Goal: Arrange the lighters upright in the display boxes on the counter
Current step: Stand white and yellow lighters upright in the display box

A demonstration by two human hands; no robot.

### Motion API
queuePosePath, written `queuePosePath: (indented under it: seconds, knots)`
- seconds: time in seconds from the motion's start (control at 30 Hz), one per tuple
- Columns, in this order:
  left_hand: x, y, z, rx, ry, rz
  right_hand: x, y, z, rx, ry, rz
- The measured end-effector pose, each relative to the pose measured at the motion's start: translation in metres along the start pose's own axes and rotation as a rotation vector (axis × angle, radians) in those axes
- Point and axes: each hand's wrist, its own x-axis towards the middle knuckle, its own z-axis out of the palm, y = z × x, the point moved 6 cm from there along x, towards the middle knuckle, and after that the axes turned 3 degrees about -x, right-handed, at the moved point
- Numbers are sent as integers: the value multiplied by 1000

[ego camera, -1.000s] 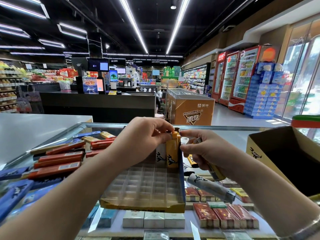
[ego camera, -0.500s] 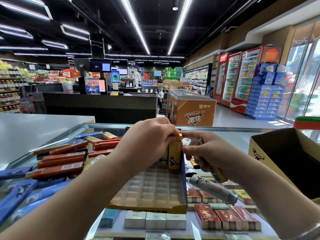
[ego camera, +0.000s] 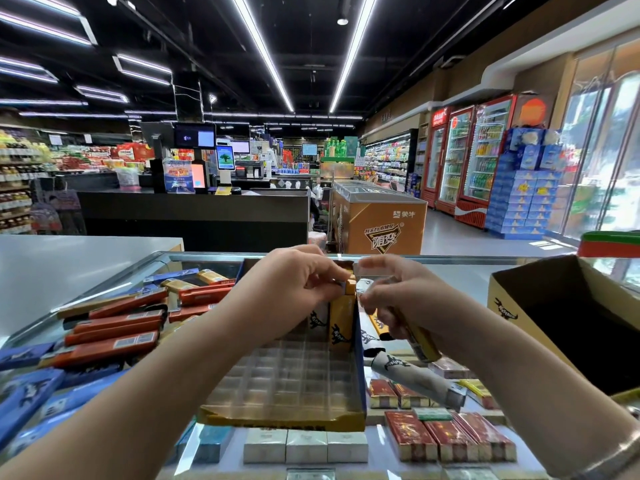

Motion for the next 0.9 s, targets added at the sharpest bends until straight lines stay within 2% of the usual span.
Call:
queuePosePath:
  seconds: [0.13,0.2,0.3,0.37,0.5,0.63,0.73,0.9]
  knots:
    - [-1,0,-4,-15,56,2,-3,-16,-10,534,-45,-153]
    - [-2,4,-7,-81,86,5,-4,-22,-15,642,-49,-223]
    - [-2,12,1,-117,17,-27,-4,-27,-13,690,-75,-299]
    - [-2,15,8,-102,-13,-31,-6,-30,-12,692,-87,-353]
    - [-2,16,5,-165,49,-14,-9,-34,-6,661,-79,-436]
    - [0,14,-1,-226,69,0,-8,-35,-2,524,8,-436]
    - [0,12,0,-313,5,-10,-8,-34,1,409,50,-441]
    - [0,5,2,-373,-102,-48,-10,-31,10,229,12,-456]
